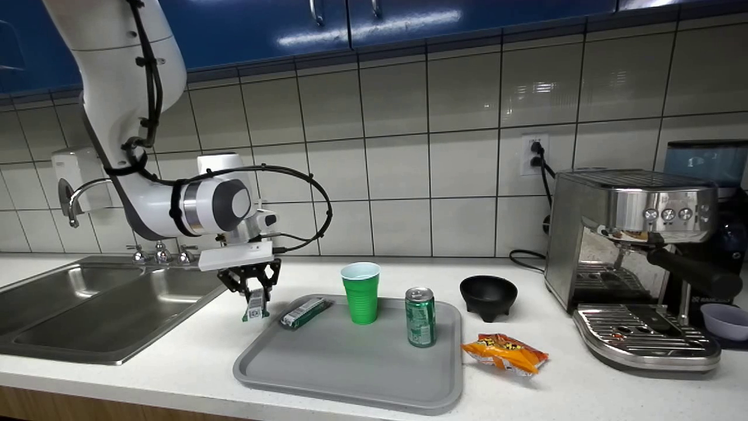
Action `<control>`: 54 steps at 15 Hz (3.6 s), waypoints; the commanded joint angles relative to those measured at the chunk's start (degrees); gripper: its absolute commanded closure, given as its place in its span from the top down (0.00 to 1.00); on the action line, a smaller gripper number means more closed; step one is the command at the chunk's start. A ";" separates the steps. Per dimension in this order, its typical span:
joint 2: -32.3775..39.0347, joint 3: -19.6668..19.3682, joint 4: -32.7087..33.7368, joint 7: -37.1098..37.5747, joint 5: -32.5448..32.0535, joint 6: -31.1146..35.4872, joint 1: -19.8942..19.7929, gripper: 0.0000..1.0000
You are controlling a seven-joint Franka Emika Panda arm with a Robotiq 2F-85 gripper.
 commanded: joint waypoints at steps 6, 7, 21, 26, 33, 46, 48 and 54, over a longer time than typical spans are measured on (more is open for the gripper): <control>-3.96 -8.15 -4.51 9.36 -1.80 2.29 2.53 0.16; -4.11 -9.12 -4.85 10.28 -1.94 2.28 2.85 0.16; -2.98 -20.98 -8.95 25.32 -3.64 2.65 8.37 0.16; -1.98 -23.54 -9.12 28.16 -4.08 2.21 10.06 0.61; -3.76 -23.35 -9.83 27.95 -3.63 2.67 10.48 1.00; -8.88 -26.69 -11.32 33.36 -5.52 6.64 18.19 1.00; -6.59 -24.23 -9.18 31.23 -4.20 5.80 15.61 1.00; -6.97 -25.04 -9.68 31.99 -4.55 5.99 16.54 1.00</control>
